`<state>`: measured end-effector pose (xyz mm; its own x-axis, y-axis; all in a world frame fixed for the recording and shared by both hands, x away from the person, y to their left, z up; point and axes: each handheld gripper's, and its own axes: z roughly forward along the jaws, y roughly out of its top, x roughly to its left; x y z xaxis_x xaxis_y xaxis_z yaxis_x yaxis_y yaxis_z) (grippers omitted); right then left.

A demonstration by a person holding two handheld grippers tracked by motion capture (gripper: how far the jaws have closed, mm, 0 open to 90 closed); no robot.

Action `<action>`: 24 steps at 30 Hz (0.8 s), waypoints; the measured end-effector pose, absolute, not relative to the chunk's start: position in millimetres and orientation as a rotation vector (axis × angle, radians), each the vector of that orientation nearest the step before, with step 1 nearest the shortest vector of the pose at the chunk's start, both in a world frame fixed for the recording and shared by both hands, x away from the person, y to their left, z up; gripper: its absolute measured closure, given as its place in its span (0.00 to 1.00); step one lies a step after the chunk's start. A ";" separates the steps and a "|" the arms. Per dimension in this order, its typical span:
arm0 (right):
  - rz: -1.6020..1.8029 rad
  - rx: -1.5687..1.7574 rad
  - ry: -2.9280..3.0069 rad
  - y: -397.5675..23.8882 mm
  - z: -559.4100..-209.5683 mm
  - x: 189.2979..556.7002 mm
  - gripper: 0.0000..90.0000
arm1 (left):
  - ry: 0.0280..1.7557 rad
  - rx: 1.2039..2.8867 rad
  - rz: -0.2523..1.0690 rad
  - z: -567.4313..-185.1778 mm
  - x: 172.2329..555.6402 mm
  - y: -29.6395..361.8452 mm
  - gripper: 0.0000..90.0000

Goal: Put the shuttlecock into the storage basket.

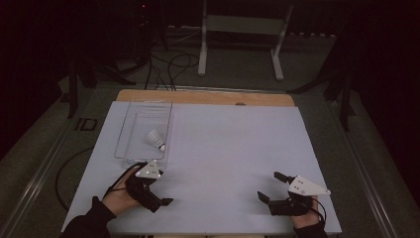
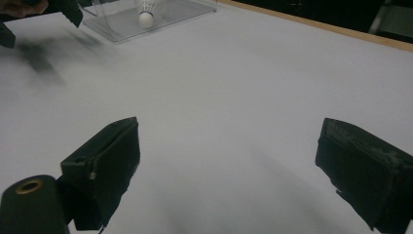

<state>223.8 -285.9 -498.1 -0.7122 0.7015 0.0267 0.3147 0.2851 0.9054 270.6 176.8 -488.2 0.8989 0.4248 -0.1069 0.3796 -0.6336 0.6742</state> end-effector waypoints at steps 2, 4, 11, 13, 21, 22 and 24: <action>1.404 0.917 2.182 -286.0 -498.0 223.8 0.10 | 0.587 2.302 0.088 -487.8 270.8 181.1 0.00; 1.404 0.915 2.184 -285.9 -498.1 223.8 0.10 | 0.595 2.278 0.094 -488.2 270.6 184.7 0.00; 1.402 0.920 2.183 -286.0 -498.4 223.8 0.10 | 0.587 2.281 0.071 -495.8 267.4 189.7 0.00; 1.399 0.918 2.187 -286.0 -498.7 224.0 0.10 | 0.588 2.275 0.069 -498.1 266.1 190.3 0.00; 1.397 0.917 2.195 -285.5 -499.4 224.2 0.10 | 0.579 2.248 0.041 -504.8 263.5 192.7 0.00; 1.397 0.918 2.196 -285.4 -499.2 223.8 0.10 | 0.580 2.233 0.039 -504.9 263.6 194.3 0.00; 1.398 0.918 2.199 -285.3 -499.3 223.5 0.10 | 0.580 2.231 0.042 -506.0 262.8 194.9 0.00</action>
<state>223.5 -285.3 -499.3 -0.7161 0.6974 0.0302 0.3230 0.2927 0.9000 262.8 194.9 -506.0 0.8938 0.4200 -0.1573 0.3930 -0.5644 0.7259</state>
